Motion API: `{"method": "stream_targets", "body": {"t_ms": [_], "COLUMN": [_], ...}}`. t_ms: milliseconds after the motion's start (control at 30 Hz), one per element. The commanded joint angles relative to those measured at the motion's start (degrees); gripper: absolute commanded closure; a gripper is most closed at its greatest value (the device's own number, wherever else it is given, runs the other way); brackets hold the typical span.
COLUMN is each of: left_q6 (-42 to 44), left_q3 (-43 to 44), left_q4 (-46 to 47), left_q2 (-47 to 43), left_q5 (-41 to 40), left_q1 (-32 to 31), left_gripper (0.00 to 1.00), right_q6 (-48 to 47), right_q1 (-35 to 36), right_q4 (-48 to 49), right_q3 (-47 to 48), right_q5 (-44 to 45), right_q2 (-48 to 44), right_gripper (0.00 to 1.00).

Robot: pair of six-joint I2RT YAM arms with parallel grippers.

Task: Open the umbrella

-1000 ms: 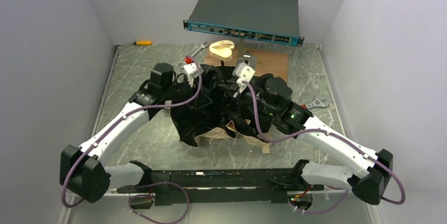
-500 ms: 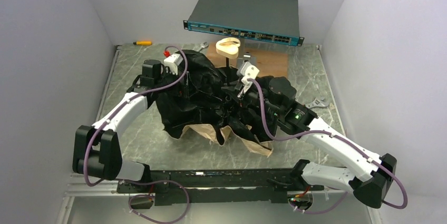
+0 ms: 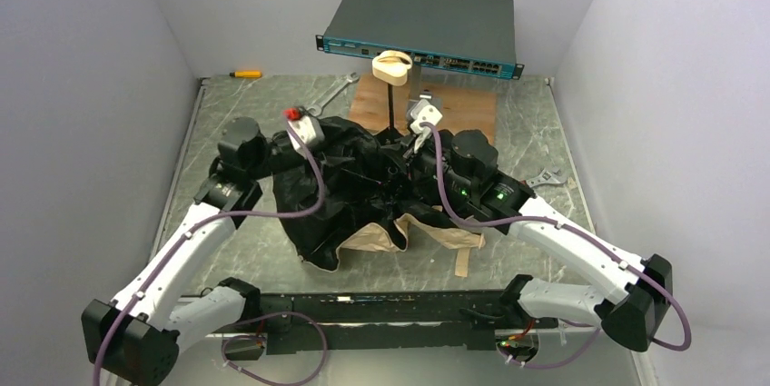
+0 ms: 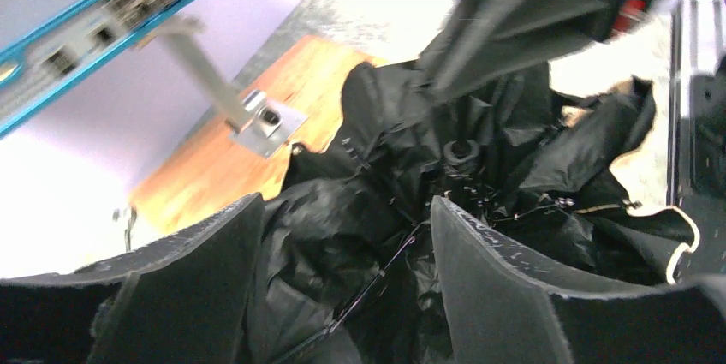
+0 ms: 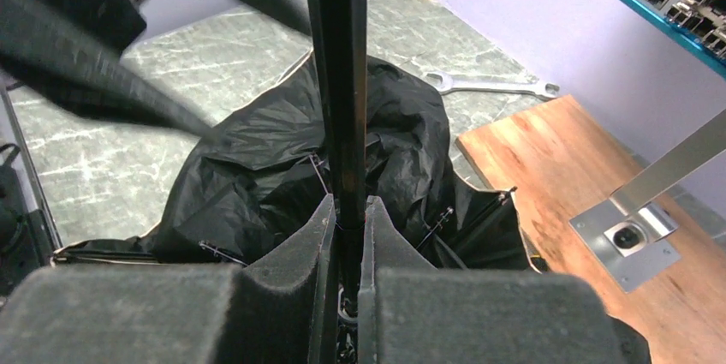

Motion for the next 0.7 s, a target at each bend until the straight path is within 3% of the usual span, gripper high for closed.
{"method": "stream_targets", "body": {"t_ms": [0, 133, 333, 433, 667], "left_q6": [17.03, 22.68, 27.88, 29.96, 37.74], "left_q3": [-3.4, -8.02, -8.67, -10.99, -19.54], "left_q4": [-2.37, 3.75, 3.62, 4.84, -0.39], "left_q2": [0.28, 1.0, 3.9, 4.24, 3.15], "left_q5": [1.9, 0.8, 0.13, -1.25, -3.54], "left_q1": [-6.84, -11.6, -17.91, -21.72, -28.28], "left_gripper": [0.3, 0.44, 0.57, 0.57, 0.46], "right_q6": [4.15, 7.2, 9.63, 11.08, 15.57], "right_q1": [-0.23, -0.27, -0.27, -0.35, -2.47], "right_q4": [7.96, 8.13, 9.04, 9.83, 13.33], "right_q3": [4.41, 5.26, 6.46, 7.42, 11.04], "right_q5": [1.38, -0.16, 0.2, 0.69, 3.11], "right_q2": [0.35, 0.62, 1.76, 2.88, 6.69], "right_gripper": [1.0, 1.0, 1.0, 1.0, 1.0]}}
